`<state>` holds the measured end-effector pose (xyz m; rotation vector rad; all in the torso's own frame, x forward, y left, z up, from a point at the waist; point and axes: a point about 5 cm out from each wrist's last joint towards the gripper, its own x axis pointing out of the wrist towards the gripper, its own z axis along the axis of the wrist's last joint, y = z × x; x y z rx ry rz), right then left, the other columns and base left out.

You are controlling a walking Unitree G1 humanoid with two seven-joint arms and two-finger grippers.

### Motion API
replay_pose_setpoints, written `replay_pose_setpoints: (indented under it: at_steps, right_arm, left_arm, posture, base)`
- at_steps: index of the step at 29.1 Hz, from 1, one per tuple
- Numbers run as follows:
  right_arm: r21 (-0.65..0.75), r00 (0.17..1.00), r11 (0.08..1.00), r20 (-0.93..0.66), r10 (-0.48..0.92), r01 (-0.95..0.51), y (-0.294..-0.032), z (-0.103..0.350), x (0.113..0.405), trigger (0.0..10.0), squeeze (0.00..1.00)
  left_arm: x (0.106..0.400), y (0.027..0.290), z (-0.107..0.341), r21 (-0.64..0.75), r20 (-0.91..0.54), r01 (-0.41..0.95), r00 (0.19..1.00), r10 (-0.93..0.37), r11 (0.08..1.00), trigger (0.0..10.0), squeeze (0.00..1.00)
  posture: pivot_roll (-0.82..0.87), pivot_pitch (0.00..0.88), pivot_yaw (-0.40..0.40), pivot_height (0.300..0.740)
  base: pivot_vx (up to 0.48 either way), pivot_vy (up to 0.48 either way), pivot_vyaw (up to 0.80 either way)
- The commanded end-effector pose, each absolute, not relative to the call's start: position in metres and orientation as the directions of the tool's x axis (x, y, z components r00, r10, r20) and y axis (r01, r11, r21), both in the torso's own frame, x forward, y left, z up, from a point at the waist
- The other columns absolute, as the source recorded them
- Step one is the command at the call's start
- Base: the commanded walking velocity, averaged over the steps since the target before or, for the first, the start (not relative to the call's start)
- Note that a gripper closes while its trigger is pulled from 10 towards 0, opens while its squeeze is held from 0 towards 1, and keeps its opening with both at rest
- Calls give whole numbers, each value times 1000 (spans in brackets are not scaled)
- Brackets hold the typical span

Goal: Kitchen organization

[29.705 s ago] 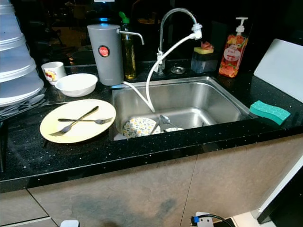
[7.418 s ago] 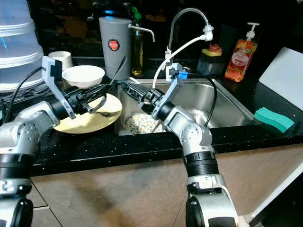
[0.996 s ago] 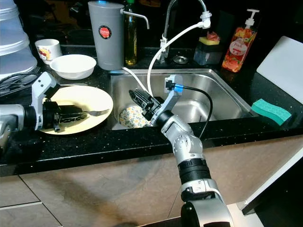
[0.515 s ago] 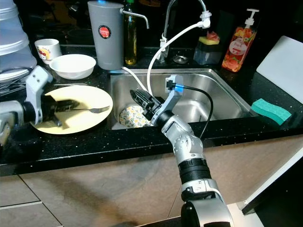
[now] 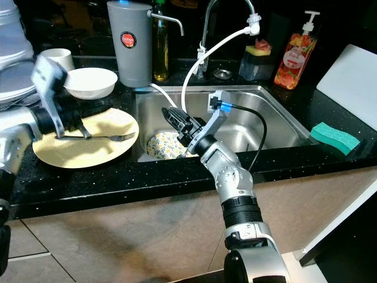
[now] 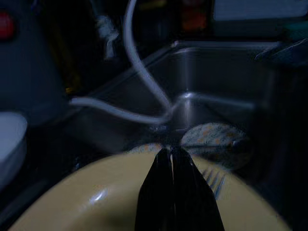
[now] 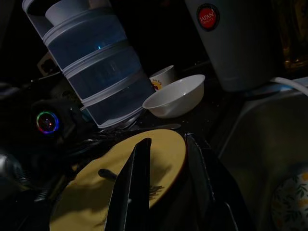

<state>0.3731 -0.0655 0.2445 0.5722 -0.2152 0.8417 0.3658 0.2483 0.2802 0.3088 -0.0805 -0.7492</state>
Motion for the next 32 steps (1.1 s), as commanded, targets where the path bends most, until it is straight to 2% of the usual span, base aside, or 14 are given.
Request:
replay_pose_setpoints:
  at_steps: [1,2,3,11,16,23,27,28,32]
  right_arm:
    - [390,647,518,408,644,-762,-67,248,373,10000,0]
    - [390,647,517,408,644,-762,-67,248,373,10000,0]
    - [390,646,517,408,645,-762,-67,248,373,10000,0]
    - [389,639,509,404,655,-768,-65,246,370,10000,0]
    - [387,626,496,396,672,-777,-64,244,369,10000,0]
    - [384,615,486,392,684,-785,-63,243,367,10000,0]
    - [377,604,478,388,696,-793,-62,243,366,10000,0]
    - [367,595,474,383,707,-800,-61,242,365,10000,0]
    - [360,589,472,380,713,-805,-60,242,365,10000,0]
  left_arm:
    - [366,258,284,331,-34,616,765,-643,715,0,27]
    - [366,259,284,331,-30,611,769,-639,719,0,27]
    - [367,262,284,307,-17,600,780,-626,739,10000,1000]
    - [368,270,273,150,-6,641,762,-648,753,10000,1000]
    - [369,275,266,101,-23,646,762,-647,757,10000,1000]
    - [369,275,259,116,-82,665,747,-660,738,10000,1000]
    - [368,272,250,142,-171,698,715,-678,701,10000,1000]
    - [369,269,245,180,-231,712,701,-674,679,10000,1000]
    - [370,269,239,272,-314,704,709,-631,656,10000,1000]
  posture:
    - [108,43,-109,740]
    - [108,43,-109,740]
    - [106,40,-107,740]
    - [102,44,-104,740]
    - [102,50,-103,740]
    - [101,56,-103,740]
    - [101,57,-103,740]
    - [101,57,-104,740]
    - [100,57,-104,740]
  base:
    - [0,0,0]
    - [0,0,0]
    - [0,0,0]
    - [0,0,0]
    - [0,0,0]
    - [0,0,0]
    - [0,0,0]
    - [0,0,0]
    - [0,0,0]
